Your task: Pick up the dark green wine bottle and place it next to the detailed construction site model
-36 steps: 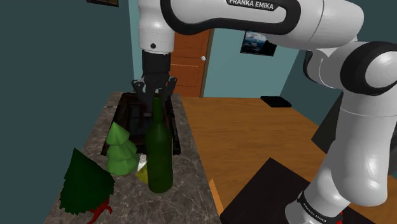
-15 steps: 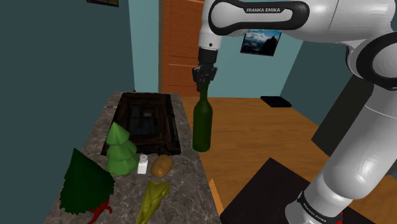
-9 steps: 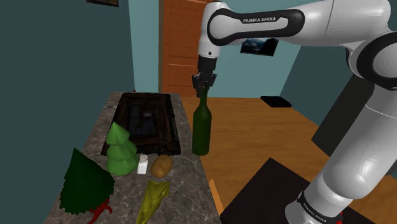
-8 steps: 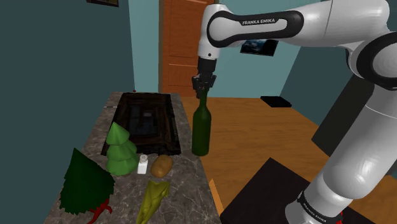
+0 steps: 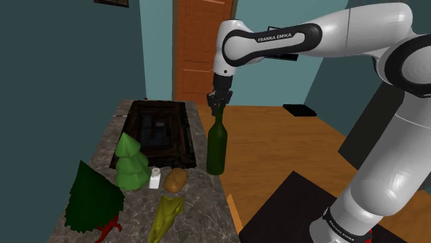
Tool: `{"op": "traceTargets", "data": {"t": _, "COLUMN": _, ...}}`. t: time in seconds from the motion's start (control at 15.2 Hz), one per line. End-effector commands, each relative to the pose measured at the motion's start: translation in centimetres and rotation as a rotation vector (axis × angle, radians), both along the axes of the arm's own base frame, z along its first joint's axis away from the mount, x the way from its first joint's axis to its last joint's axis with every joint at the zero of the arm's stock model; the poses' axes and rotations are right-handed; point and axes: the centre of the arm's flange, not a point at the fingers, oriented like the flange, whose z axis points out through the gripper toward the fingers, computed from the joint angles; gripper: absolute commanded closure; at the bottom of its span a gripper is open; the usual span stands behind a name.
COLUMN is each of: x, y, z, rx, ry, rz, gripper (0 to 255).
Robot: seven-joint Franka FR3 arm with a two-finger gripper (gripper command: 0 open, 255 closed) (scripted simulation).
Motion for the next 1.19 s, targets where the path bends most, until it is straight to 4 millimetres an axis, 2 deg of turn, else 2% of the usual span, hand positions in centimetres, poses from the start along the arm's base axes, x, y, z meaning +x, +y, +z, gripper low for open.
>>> {"op": "traceTargets", "data": {"t": 0.0, "x": -0.1, "y": 0.0, "z": -1.1, "rx": 0.0, "ry": -0.001, "rz": 0.0, "gripper": 255}}
{"op": "traceTargets", "data": {"t": 0.07, "x": -0.1, "y": 0.0, "z": -1.6, "rx": 0.0, "ry": -0.001, "rz": 0.0, "gripper": 255}}
{"op": "traceTargets", "data": {"t": 0.59, "x": -0.1, "y": 0.0, "z": -1.6, "rx": 0.0, "ry": -0.001, "rz": 0.0, "gripper": 255}}
{"op": "traceTargets", "data": {"t": 0.66, "x": -0.1, "y": 0.0, "z": -1.6, "rx": 0.0, "ry": -0.001, "rz": 0.0, "gripper": 0}}
{"op": "traceTargets", "data": {"t": 0.99, "x": -0.1, "y": 0.0, "z": -1.6, "rx": 0.0, "ry": -0.001, "rz": 0.0, "gripper": 0}}
{"op": "traceTargets", "data": {"t": 1.12, "x": 0.0, "y": -0.1, "z": 1.0, "rx": 0.0, "ry": -0.001, "rz": 0.0, "gripper": 0}}
